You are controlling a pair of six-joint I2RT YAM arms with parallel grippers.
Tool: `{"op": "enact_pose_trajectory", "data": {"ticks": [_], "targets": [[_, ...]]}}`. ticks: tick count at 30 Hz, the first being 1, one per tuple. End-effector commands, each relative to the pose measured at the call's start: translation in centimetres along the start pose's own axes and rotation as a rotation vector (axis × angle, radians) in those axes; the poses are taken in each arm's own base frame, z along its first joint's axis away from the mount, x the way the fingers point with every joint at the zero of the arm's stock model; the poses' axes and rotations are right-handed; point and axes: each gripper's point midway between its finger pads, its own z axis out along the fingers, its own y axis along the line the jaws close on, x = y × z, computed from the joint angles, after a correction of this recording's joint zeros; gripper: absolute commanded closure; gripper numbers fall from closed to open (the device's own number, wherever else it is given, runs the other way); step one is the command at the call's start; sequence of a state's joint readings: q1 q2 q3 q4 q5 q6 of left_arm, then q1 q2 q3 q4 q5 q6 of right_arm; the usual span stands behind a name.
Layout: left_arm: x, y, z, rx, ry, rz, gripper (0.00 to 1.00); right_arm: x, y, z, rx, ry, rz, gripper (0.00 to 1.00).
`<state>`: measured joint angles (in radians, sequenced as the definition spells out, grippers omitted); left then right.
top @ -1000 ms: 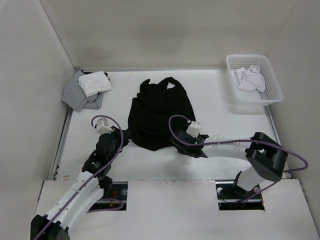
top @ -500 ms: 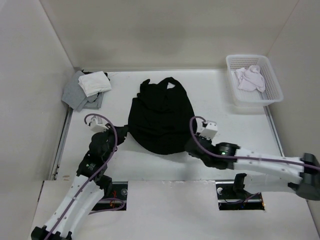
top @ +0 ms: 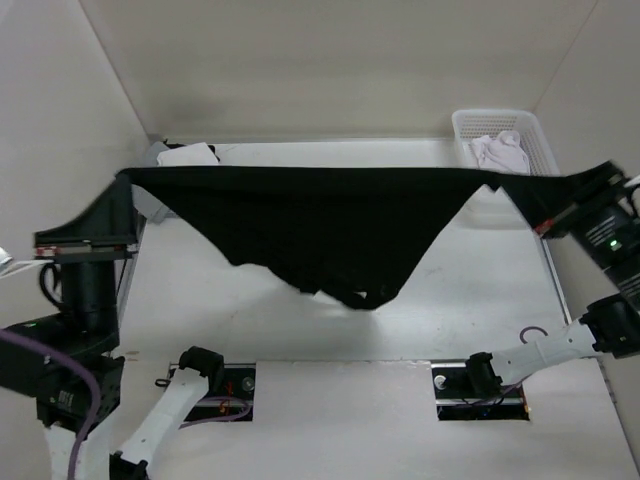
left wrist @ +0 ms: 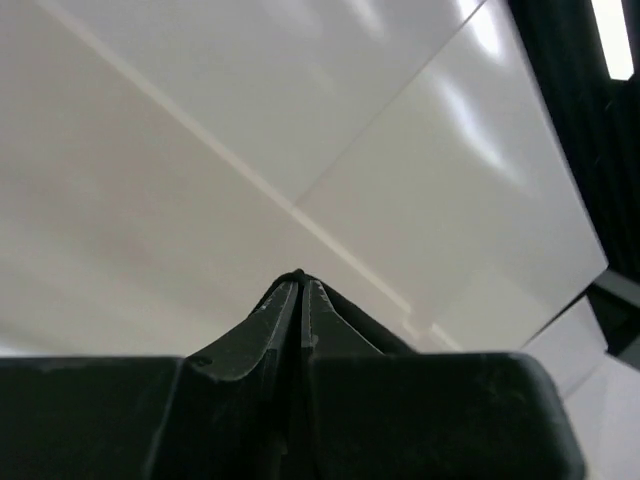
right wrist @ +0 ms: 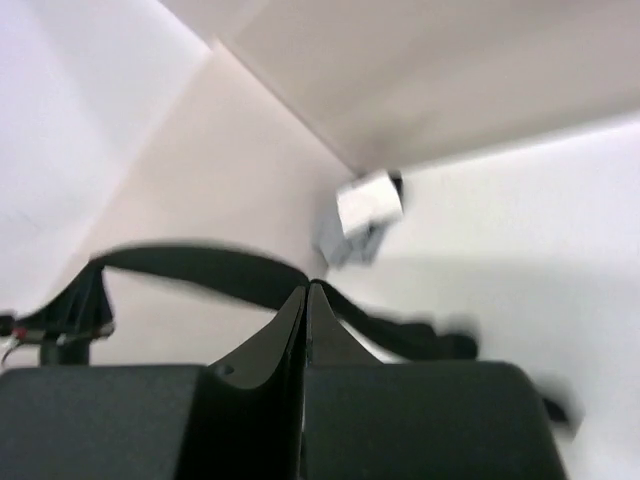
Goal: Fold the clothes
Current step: Flatten the tank top out
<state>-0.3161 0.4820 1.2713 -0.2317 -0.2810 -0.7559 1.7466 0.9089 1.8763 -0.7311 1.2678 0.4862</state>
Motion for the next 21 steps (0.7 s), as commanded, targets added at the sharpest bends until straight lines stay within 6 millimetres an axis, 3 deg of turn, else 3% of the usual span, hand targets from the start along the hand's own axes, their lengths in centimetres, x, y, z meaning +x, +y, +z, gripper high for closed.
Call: {"op": "enact_pose_trajectory", "data": {"ticks": [1, 4, 7, 11, 14, 18, 21], "targets": [[-4.2, -2.7, 2.0, 0.005, -0.105, 0.081, 0.97, -4.7, 2.4, 0.9, 0.026, -0.116, -0.229, 1.00], [-5.4, -4.6, 3.3, 0.031, -0.117, 0.062, 0.97, -7.3, 3.8, 1.1, 0.022, -0.197, -0.273, 1.00], [-3.8, -3.8, 4.7, -0.002, -0.075, 0.073, 0.97, -7.2, 3.6, 1.4, 0.067, -0.266, -0.327, 1.00], [2.4, 1.6, 7.0, -0.125, 0.031, 0.117, 0.97, -4.6, 2.3, 2.8, 0.130, -0.336, -0.408, 1.00], [7.2, 6.9, 8.3, -0.239, 0.092, 0.154, 0.97, -0.7, 1.6, 5.3, 0.136, -0.345, -0.480, 1.00], [12.9, 12.6, 11.0, -0.331, 0.184, 0.178, 0.97, 3.9, -0.7, 11.2, 0.096, -0.242, -0.472, 1.00], [16.2, 15.8, 14.4, -0.367, 0.240, 0.161, 0.97, 3.6, -4.8, 16.8, 0.097, -0.180, -0.391, 1.00]]}}
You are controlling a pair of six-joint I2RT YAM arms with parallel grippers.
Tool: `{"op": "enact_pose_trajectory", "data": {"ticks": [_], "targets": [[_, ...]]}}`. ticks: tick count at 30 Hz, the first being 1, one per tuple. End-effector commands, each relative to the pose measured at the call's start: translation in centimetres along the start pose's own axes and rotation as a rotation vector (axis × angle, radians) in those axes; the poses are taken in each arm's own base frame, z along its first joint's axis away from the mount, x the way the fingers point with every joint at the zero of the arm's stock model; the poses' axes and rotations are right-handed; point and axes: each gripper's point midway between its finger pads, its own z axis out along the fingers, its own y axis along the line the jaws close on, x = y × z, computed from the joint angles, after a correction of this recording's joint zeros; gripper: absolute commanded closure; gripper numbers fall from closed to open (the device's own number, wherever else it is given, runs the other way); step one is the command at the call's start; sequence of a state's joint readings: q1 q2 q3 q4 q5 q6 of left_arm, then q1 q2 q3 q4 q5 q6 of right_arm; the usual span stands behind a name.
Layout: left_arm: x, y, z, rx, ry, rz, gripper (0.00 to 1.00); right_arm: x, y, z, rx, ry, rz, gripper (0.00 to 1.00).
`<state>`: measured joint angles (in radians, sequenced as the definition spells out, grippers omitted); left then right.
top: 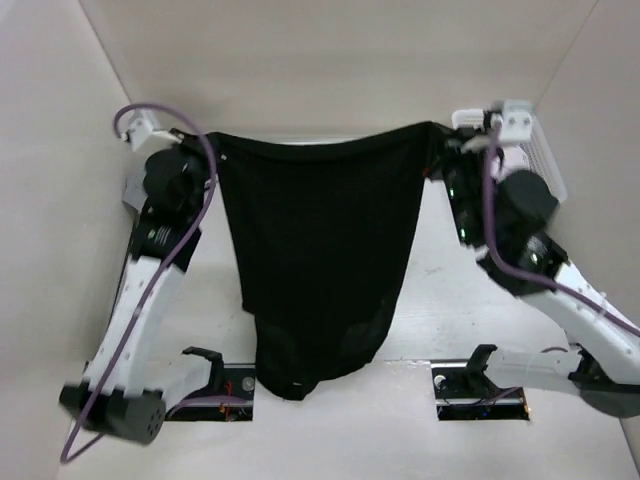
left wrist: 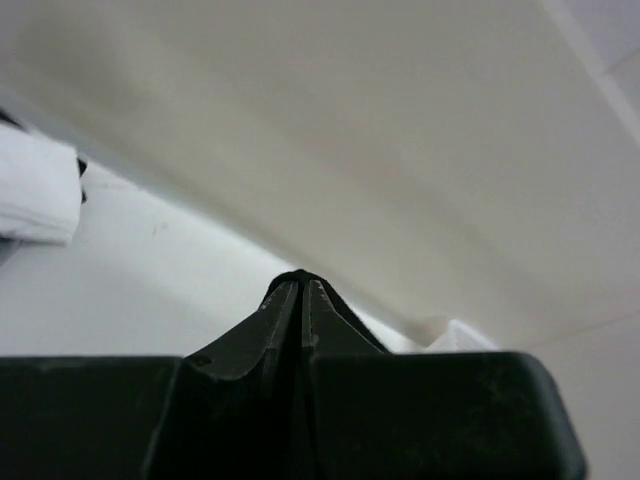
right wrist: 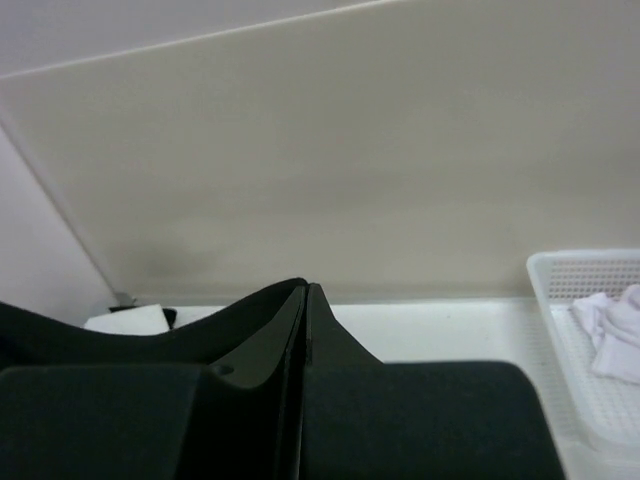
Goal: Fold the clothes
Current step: Flatten the tank top out
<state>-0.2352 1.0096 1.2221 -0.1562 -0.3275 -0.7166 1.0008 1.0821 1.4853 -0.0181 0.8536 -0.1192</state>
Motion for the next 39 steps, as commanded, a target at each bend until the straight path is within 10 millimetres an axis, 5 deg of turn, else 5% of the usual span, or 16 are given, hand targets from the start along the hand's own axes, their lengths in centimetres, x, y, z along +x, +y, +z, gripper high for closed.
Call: {"op": "enact_pose_trajectory", "data": {"ticks": [1, 4, 7, 12, 16, 21, 24, 29, 34, 37, 39], "targets": [[0.2, -1.1, 4.6, 0.043, -0.002, -0.066, 0.97, 3.8, 0.7, 5.0, -0.155, 0.137, 0.227, 1.00], [-0.4, -3.4, 9.0, 0.094, 0.036, -0.104, 0.97, 3.4, -1.4, 11.1, -0.131, 0.150, 0.276, 1.00], [-3.8, -6.9, 10.7, 0.179, 0.018, -0.137, 0.97, 0.0, -1.4, 14.2, -0.140, 0.120, 0.296, 1.00], [-9.6, -10.5, 9.6, 0.269, -0.074, -0.134, 0.96, -6.4, -1.5, 14.8, -0.154, 0.023, 0.299, 1.00], [-10.3, -9.7, 8.4, 0.275, -0.085, -0.123, 0.96, -5.9, -1.5, 14.1, -0.154, 0.046, 0.293, 1.00], [-7.1, -4.9, 8.0, 0.192, -0.054, -0.119, 0.95, -0.9, -2.7, 12.5, -0.115, 0.118, 0.288, 1.00], [-2.6, -1.1, 6.5, 0.136, 0.019, -0.128, 0.95, 3.9, -3.1, 9.3, -0.096, 0.185, 0.291, 1.00], [6.7, 5.2, -0.4, 0.083, 0.127, -0.126, 0.95, 15.0, -3.6, 0.6, -0.095, 0.322, 0.319, 1.00], [15.0, 13.8, -9.0, -0.044, 0.263, -0.107, 0.97, 26.8, -4.5, -9.7, -0.088, 0.536, 0.385, 1.00], [17.8, 17.4, -13.4, -0.113, 0.307, -0.159, 0.97, 32.5, -4.1, -16.4, -0.115, 0.714, 0.441, 1.00], [18.7, 18.4, -15.6, -0.142, 0.346, -0.181, 0.98, 34.2, -3.7, -19.7, -0.121, 0.799, 0.501, 1.00]]}}
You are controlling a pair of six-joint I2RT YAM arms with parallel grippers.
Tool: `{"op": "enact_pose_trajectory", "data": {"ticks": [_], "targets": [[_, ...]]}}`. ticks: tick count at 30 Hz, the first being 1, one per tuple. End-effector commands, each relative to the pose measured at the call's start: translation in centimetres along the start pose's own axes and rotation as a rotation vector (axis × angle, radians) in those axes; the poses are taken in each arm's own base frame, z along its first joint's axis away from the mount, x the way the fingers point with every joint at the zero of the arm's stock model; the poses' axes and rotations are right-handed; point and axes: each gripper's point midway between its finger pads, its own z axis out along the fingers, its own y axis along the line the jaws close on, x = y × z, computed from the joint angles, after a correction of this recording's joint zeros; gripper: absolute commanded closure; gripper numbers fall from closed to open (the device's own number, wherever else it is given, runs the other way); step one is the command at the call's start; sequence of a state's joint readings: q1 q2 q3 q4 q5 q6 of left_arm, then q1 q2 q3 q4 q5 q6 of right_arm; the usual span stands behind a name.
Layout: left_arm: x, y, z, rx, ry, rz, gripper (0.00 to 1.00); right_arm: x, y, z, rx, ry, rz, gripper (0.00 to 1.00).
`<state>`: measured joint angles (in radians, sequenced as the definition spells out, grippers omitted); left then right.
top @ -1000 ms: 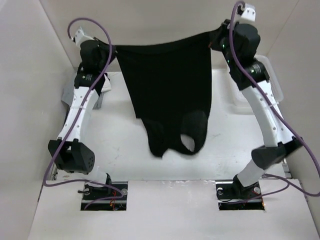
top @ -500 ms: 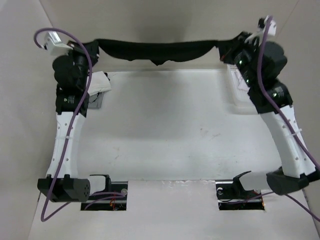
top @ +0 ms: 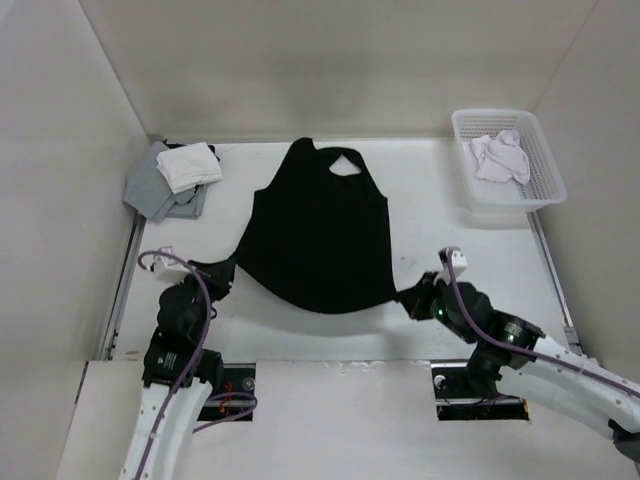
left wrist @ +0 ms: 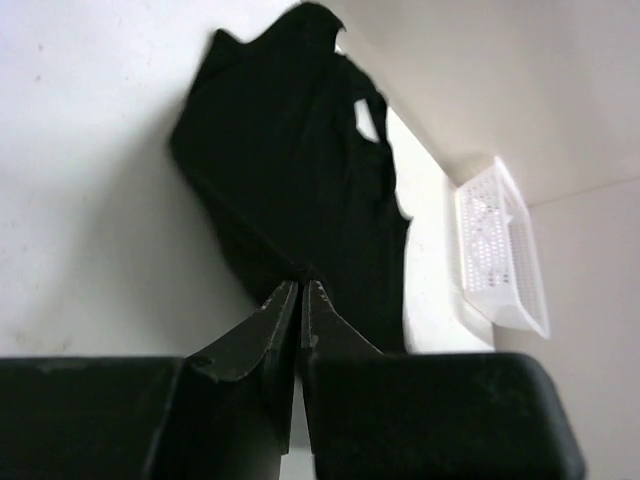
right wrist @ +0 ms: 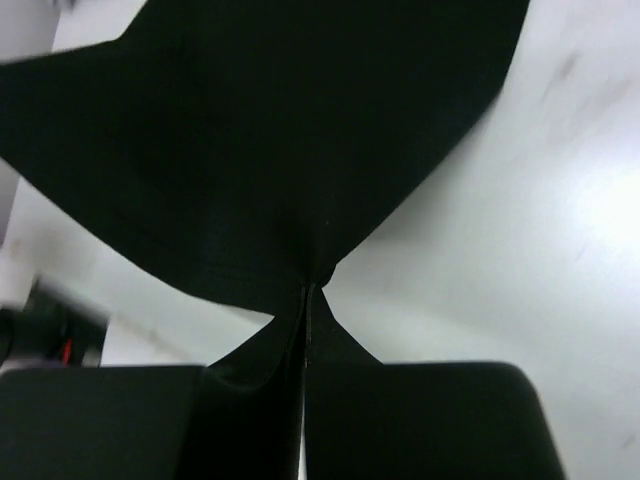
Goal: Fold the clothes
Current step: Flatten the tank top out, then fold the tank top
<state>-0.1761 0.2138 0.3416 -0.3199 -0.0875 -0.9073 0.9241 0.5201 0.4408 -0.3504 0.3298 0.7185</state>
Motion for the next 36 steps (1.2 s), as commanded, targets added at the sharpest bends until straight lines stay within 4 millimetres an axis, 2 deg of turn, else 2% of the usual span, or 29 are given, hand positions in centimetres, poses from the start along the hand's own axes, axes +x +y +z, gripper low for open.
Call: {"op": "enact_pose_trajectory", "data": {"ticks": [1, 3, 6, 9, 10, 13, 15, 17, 19, 20, 21, 22, 24, 27, 28, 29, 31, 32, 34, 36], "targets": [[2.1, 2.7, -2.5, -0.090, 0.053, -0.070, 0.99, 2.8, 0.9, -1.8, -0.027, 0.051, 0.188, 1.00], [2.3, 2.2, -3.9, -0.061, 0.059, -0.112, 0.99, 4.6, 1.7, -3.3, -0.057, 0.105, 0.196, 1.00], [1.9, 1.4, -4.8, -0.057, 0.063, -0.142, 0.99, 6.8, 3.3, -5.3, -0.090, 0.194, 0.194, 1.00], [0.8, 0.8, -4.7, -0.054, 0.030, -0.136, 0.98, 8.2, 4.6, -5.8, -0.086, 0.225, 0.145, 1.00], [0.7, 0.7, -4.3, -0.055, 0.023, -0.126, 0.98, 7.8, 4.5, -5.1, -0.055, 0.206, 0.128, 1.00], [0.6, 0.8, -1.6, -0.079, 0.001, -0.100, 0.98, 4.2, 3.6, -1.9, 0.036, 0.098, 0.082, 1.00], [0.2, 0.1, 0.7, -0.069, -0.025, -0.096, 0.98, -0.1, 3.7, 1.0, 0.030, 0.000, 0.047, 1.00], [-1.2, -1.2, 4.2, -0.067, -0.073, -0.093, 0.98, -4.9, 3.7, 3.8, 0.002, -0.067, 0.041, 1.00], [-2.8, -2.6, 7.2, -0.066, -0.111, -0.090, 0.98, -9.5, 2.7, 6.4, 0.008, -0.118, 0.063, 1.00], [-3.9, -3.6, 9.5, -0.066, -0.122, -0.097, 0.97, -12.9, 1.8, 8.0, 0.019, -0.158, 0.078, 1.00], [-4.7, -4.9, 11.4, -0.046, -0.122, -0.097, 0.97, -15.3, 1.3, 9.3, 0.027, -0.182, 0.081, 1.00], [-5.5, -5.9, 12.8, -0.036, -0.131, -0.098, 0.97, -16.9, 0.8, 10.5, 0.035, -0.196, 0.092, 1.00], [-7.1, -8.1, 17.4, -0.021, -0.145, -0.098, 0.97, -20.5, 0.0, 13.7, 0.045, -0.203, 0.100, 1.00], [-9.0, -9.2, 23.6, -0.047, -0.165, -0.066, 0.96, -25.1, -1.9, 18.9, 0.071, -0.207, 0.123, 1.00], [-9.3, -9.5, 26.0, -0.053, -0.163, -0.051, 0.96, -26.2, -2.7, 20.7, 0.079, -0.195, 0.132, 1.00], [-9.1, -9.0, 28.5, -0.077, -0.150, -0.032, 0.95, -27.1, -3.4, 22.5, 0.089, -0.185, 0.145, 1.00], [-8.7, -7.6, 32.5, -0.129, -0.115, -0.009, 0.90, -28.0, -5.1, 26.1, 0.109, -0.170, 0.181, 0.91], [-8.7, -6.8, 34.0, -0.149, -0.108, -0.014, 0.82, -28.3, -6.1, 27.7, 0.120, -0.170, 0.200, 0.83], [-8.9, -5.8, 35.5, -0.161, -0.106, -0.023, 0.63, -28.0, -7.7, 29.8, 0.140, -0.164, 0.254, 0.64], [-8.8, -5.2, 34.8, -0.148, -0.114, -0.029, 0.56, -26.3, -8.7, 30.4, 0.144, -0.137, 0.280, 0.54]]}}
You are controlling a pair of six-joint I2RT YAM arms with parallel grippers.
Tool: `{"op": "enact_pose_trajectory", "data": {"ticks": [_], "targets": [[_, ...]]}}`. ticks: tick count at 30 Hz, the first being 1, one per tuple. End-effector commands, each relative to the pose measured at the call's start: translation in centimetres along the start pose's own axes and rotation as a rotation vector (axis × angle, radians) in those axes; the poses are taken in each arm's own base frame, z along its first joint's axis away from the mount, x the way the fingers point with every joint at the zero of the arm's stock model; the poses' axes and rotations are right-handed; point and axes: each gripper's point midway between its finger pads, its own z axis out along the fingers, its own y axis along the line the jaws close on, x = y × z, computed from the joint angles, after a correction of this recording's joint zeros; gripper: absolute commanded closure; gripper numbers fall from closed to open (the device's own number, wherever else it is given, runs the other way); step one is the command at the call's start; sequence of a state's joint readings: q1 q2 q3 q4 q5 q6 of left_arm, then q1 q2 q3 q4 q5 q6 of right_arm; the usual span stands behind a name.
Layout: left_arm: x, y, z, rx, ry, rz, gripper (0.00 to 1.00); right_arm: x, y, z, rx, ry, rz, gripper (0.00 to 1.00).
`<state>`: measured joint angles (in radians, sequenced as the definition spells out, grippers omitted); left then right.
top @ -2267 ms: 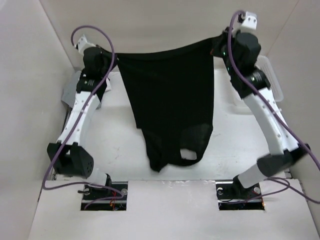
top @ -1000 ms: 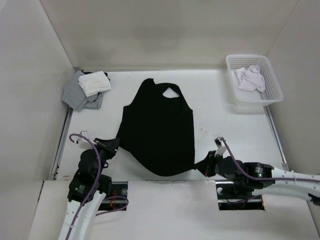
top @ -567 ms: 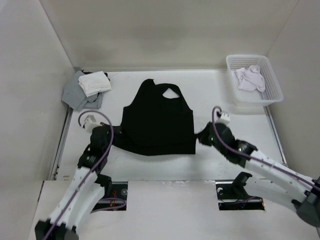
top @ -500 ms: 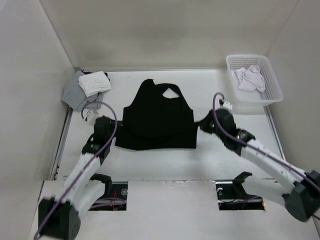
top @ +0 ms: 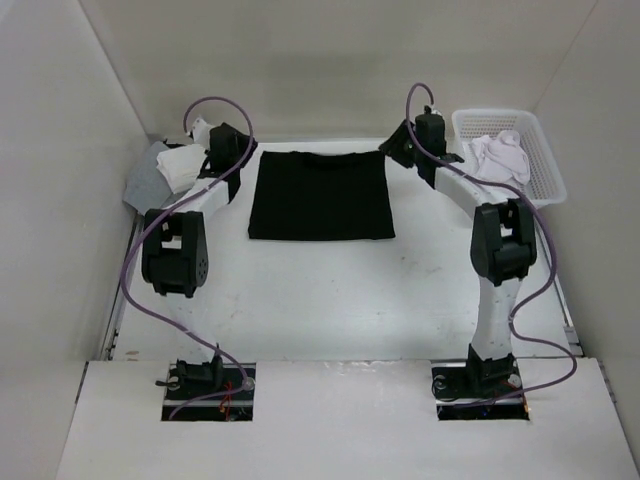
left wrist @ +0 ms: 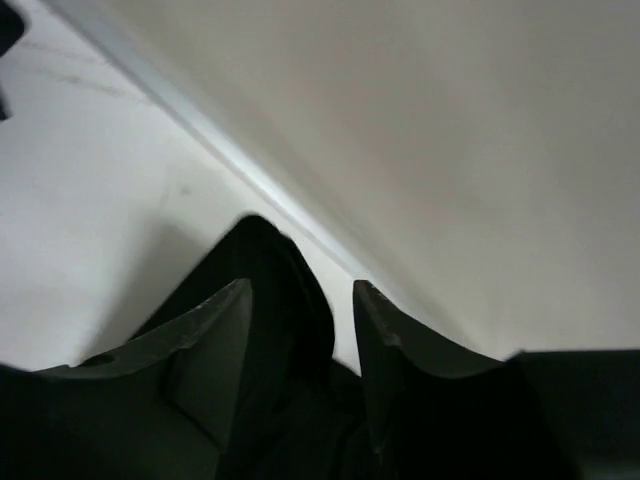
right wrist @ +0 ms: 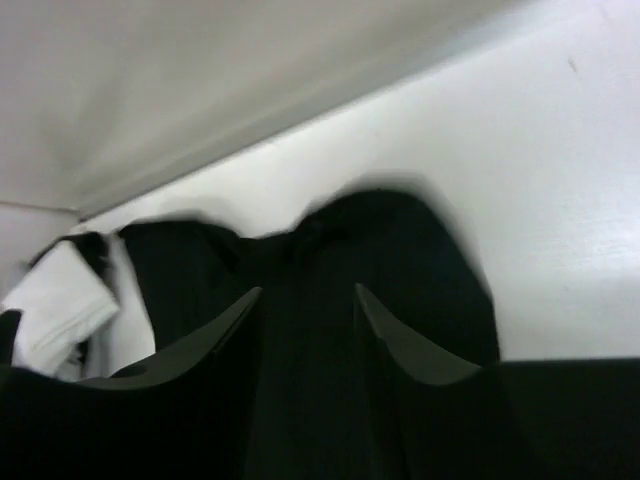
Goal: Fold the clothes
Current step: Fold the tank top
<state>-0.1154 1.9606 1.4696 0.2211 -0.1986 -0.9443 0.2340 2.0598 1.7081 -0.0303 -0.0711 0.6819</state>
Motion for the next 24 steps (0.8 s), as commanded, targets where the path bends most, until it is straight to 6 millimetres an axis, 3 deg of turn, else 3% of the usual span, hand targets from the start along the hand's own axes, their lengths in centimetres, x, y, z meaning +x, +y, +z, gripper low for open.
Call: {"op": "enact_pose_trajectory", "data": {"ticks": [1, 3, 5, 9, 12, 14, 19, 24], "targets": [[-1.3, 0.8, -1.6, 0.018, -0.030, 0.008, 0.56, 1.9, -0.9, 0.1, -0.008, 0.049, 0.039, 0.53], [-0.3, 3.4, -4.7, -0.005, -0.040, 0.006, 0.56, 4.0, -2.5, -1.5, 0.018, 0.065, 0.019, 0.52], [2.1, 7.4, -8.2, -0.056, -0.041, -0.002, 0.57, 6.7, -3.2, -3.9, 0.030, 0.070, -0.004, 0.54], [6.9, 14.0, -14.1, -0.131, 0.014, -0.034, 0.59, 11.4, -4.9, -8.8, 0.031, 0.076, -0.008, 0.89], [8.8, 16.1, -16.5, -0.140, 0.074, -0.052, 0.57, 13.3, -6.4, -11.2, 0.047, 0.072, 0.024, 0.99], [9.5, 16.5, -17.1, -0.129, 0.115, -0.055, 0.56, 14.2, -7.3, -12.1, 0.056, 0.071, 0.040, 0.97], [9.9, 16.7, -16.1, -0.119, 0.158, -0.070, 0.52, 15.3, -8.1, -12.3, 0.055, 0.085, 0.067, 0.74], [11.6, 17.0, -15.0, -0.123, 0.219, -0.100, 0.64, 15.5, -9.9, -11.9, 0.106, 0.089, 0.098, 0.61]]}}
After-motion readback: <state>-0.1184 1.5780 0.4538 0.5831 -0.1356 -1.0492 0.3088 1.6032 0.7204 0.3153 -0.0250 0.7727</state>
